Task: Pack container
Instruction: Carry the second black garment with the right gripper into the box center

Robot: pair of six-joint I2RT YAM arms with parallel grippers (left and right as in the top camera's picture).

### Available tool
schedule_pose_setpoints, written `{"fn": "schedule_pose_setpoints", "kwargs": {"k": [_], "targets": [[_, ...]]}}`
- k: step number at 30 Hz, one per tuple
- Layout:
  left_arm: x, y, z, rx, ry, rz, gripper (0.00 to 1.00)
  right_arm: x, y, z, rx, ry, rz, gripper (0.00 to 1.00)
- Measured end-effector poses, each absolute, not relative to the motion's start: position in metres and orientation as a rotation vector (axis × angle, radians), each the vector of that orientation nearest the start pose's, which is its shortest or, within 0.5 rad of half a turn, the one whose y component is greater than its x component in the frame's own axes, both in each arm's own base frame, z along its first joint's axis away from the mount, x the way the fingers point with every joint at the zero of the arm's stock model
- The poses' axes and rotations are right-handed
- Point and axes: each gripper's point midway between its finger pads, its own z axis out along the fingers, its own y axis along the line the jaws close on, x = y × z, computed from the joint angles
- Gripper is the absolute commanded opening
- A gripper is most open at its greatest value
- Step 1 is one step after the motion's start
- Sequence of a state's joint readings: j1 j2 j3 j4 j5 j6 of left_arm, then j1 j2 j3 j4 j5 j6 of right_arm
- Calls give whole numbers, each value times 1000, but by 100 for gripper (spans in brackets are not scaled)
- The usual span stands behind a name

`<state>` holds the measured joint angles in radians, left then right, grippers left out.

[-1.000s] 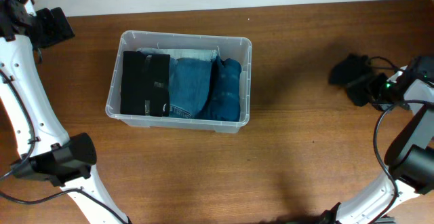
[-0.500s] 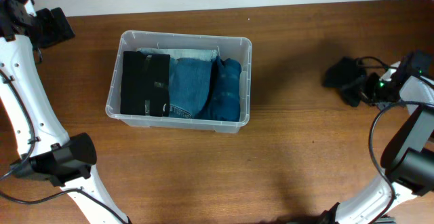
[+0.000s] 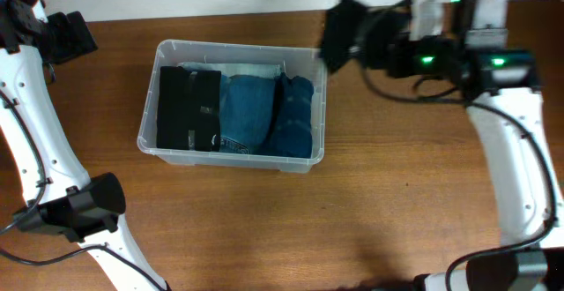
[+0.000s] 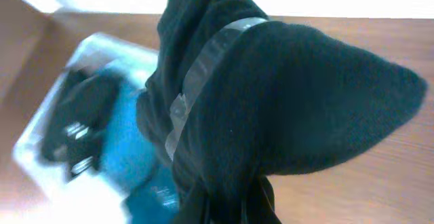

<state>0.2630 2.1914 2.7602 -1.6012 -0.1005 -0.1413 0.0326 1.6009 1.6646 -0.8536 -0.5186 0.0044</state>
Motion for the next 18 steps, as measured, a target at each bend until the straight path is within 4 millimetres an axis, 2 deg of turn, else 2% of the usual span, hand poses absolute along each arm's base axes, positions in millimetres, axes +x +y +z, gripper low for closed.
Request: {"fn": "schedule_pose_setpoints", "kwargs": {"k": [2,6,8,10,14,18], "targets": [[452,140,300,-559,2545,174,99,409,142,295,-387,2297,714,4],[452,140,300,-559,2545,174,99,386,210,288,-494,2326,860,4],[452,140,300,-559,2545,174,99,384,232,277,-502,2356,901,4],[452,139,300,-559,2548,174,99,388,261,254,-512,2398,940,4],[451,139,299,-560,2552,174,99,392,291,224,-531,2440,968,4],[451,139,299,-560,2554,174,99,393,301,208,-529,2472,968,4]]}}
